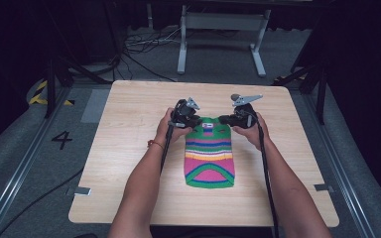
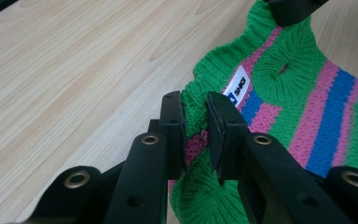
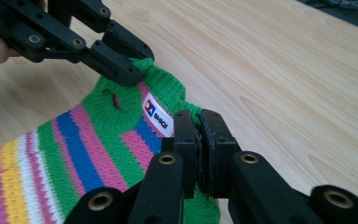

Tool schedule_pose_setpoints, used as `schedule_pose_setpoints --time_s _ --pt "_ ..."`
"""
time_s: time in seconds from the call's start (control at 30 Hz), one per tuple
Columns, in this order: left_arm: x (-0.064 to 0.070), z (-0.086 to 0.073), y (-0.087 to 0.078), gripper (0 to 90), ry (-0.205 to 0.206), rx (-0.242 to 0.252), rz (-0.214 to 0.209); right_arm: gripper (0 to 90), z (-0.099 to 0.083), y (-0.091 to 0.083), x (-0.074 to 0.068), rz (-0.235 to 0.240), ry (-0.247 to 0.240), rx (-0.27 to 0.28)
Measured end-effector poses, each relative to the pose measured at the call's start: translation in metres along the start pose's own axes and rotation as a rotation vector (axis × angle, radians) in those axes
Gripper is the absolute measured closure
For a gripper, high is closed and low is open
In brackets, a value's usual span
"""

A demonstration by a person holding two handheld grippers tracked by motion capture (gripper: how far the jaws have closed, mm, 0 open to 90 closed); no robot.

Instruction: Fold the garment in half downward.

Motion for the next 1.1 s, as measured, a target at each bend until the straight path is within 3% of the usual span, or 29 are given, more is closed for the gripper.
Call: schedule_pose_setpoints --time_s 0.23,0.4,0.6,0.87,1.1 --pt "0.009 -0.004 -0.018 77.9 0.062 -0.016 0.005 86.2 0.003 -0.016 -0.015 0.031 -0.056 0.03" --pt "0.021 -0.001 -0.03 80.1 0.144 -0.021 0.016 86.3 0.001 -0.03 -0.028 0.062 -0.096 0.052" --pt "0.036 -0.001 -0.044 78.6 0.182 -0.002 0.007 86.3 -0.003 -0.042 -0.043 0.096 -0.133 0.065" --pt "0.057 -0.012 -0.057 78.7 0.242 0.007 0.01 86.3 -0.008 -0.053 -0.062 0.119 -0.18 0.057" --pt "0.083 -0.03 -0.069 80.6 0.298 -0.003 -0.024 86.2 -0.019 -0.067 -0.081 0.158 -0.226 0.049"
Point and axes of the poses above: each handheld gripper's, and its own axes: y roughly forward along the jaws, z roughly out of its top, x roughly to its right, the point moved 3 cm from there along y, roughly forward along the jaws, and after that the axes turned 2 degrees about -y, right-handed, at the moved point
